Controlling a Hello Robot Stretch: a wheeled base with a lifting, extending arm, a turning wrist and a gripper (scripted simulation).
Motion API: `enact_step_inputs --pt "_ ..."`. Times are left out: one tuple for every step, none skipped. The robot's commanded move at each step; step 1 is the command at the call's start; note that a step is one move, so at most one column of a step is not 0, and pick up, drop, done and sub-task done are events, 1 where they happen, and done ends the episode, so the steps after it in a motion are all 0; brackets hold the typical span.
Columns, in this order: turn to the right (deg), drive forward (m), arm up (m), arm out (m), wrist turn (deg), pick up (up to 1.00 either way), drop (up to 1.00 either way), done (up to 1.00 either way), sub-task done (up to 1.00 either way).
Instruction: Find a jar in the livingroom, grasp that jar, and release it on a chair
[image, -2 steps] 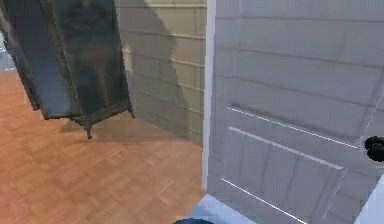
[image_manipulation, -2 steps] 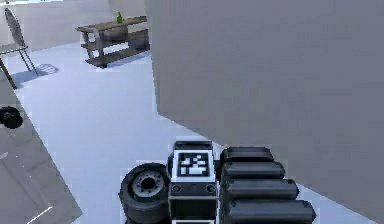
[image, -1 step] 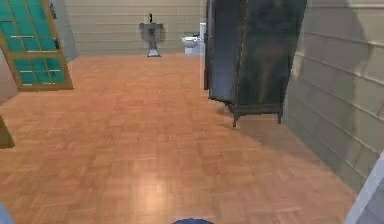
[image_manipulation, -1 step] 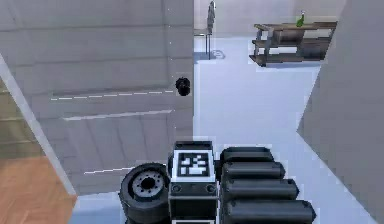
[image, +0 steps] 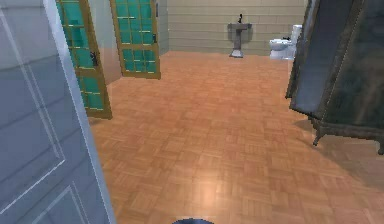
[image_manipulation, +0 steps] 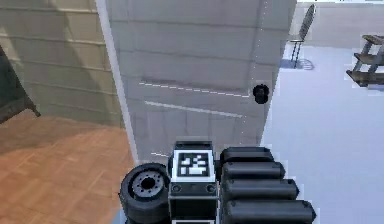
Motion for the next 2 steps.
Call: enact_step_inputs --pt "-3.0 0.0 0.0 0.0 0.0 0.0 0.0 0.0 0.0" --pt "0.0 1.0 0.0 0.0 0.0 0.0 0.0 0.0 0.0"
